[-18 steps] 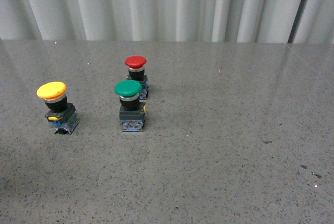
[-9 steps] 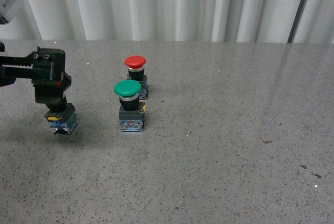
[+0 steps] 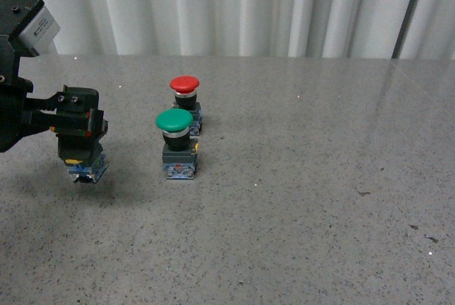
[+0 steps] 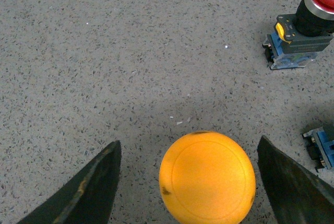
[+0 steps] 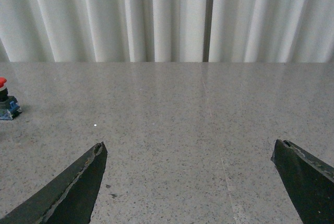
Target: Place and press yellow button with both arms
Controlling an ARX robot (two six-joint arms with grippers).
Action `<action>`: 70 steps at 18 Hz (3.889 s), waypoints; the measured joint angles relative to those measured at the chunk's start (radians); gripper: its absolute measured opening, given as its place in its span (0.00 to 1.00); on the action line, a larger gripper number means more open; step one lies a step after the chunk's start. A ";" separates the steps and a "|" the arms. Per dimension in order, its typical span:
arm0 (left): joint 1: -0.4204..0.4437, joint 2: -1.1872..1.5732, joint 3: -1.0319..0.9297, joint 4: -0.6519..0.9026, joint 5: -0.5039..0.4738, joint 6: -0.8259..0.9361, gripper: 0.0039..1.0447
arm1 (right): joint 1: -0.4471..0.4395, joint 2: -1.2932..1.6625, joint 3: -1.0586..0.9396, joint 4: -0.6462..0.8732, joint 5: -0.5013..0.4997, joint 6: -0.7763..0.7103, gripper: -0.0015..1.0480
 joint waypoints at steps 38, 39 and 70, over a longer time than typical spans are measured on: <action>-0.566 0.396 0.521 -0.163 -0.262 -0.405 0.82 | 0.000 0.000 0.000 0.000 0.000 0.000 0.94; -0.566 0.396 0.524 -0.162 -0.261 -0.404 0.89 | 0.000 0.000 0.000 0.000 0.000 0.000 0.94; 0.141 -1.285 -0.623 -0.050 -0.013 -0.035 0.01 | 0.000 0.000 0.000 -0.001 0.000 0.000 0.94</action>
